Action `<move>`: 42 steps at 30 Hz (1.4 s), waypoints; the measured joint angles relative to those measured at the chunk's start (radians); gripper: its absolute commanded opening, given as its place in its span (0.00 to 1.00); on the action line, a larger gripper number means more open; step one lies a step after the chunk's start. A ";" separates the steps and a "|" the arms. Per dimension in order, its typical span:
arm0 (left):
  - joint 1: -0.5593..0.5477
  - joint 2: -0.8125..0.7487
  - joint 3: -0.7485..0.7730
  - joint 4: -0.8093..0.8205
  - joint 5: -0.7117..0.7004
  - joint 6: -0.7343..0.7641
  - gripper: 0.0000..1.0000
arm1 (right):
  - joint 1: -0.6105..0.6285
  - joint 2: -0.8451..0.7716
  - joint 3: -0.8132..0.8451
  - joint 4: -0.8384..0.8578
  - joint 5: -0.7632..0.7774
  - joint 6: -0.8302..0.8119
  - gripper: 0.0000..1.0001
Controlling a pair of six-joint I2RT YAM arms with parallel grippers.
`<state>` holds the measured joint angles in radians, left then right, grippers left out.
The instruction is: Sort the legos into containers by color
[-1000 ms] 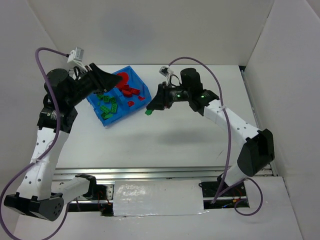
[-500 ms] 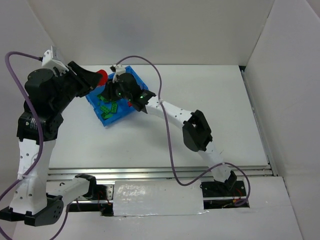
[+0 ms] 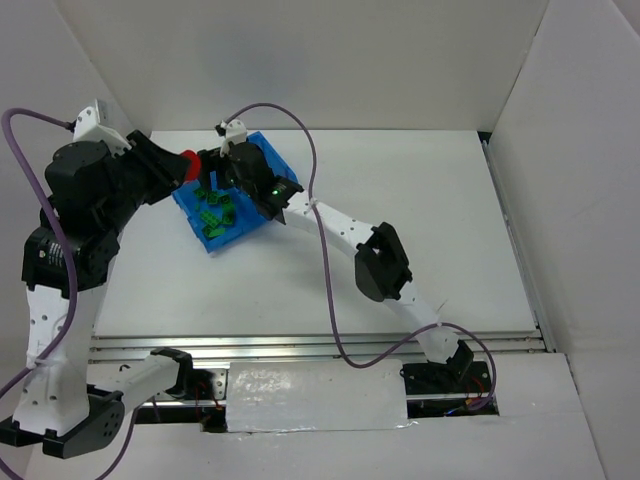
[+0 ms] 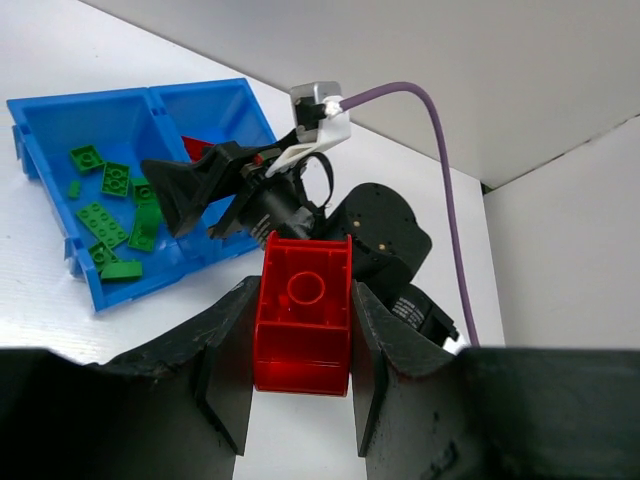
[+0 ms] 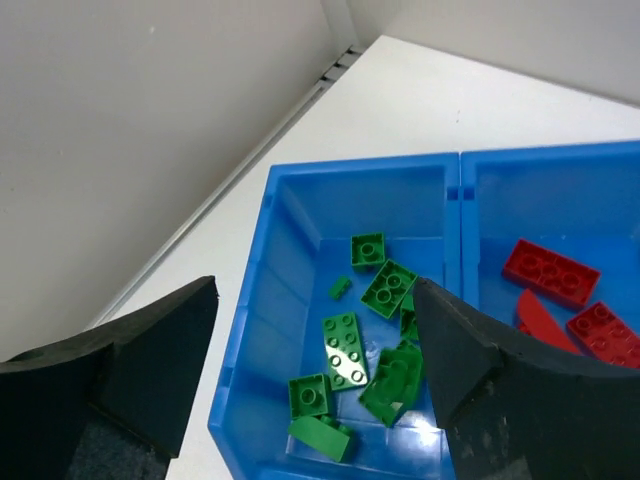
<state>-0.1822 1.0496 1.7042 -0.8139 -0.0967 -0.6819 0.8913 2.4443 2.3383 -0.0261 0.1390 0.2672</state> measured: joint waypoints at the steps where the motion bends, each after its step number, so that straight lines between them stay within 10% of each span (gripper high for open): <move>1: -0.005 -0.001 0.000 -0.003 -0.010 0.001 0.00 | -0.003 0.000 0.005 0.003 -0.001 -0.003 0.88; 9: -0.013 0.071 0.027 -0.011 -0.036 0.014 0.00 | -0.051 -0.103 -0.102 -0.020 0.006 0.016 0.94; 17: -0.013 0.303 -0.067 0.156 0.032 0.055 0.00 | -0.260 -0.892 -0.871 -0.062 0.097 0.131 0.97; 24: -0.026 0.619 -0.041 0.325 0.022 0.085 0.14 | -0.315 -1.400 -1.057 -0.126 0.063 0.186 1.00; 31: -0.030 0.876 0.152 0.374 -0.030 0.104 0.68 | -0.311 -1.567 -1.151 -0.326 -0.005 0.228 1.00; 33: -0.031 0.923 0.203 0.371 -0.058 0.101 0.99 | -0.311 -1.574 -1.151 -0.390 -0.012 0.233 1.00; 42: -0.031 0.938 0.289 0.302 -0.150 0.106 1.00 | -0.311 -1.588 -1.023 -0.639 0.026 0.209 1.00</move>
<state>-0.2131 1.9873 1.9934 -0.5117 -0.2466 -0.5758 0.5800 0.8562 1.3155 -0.6655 0.1646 0.4767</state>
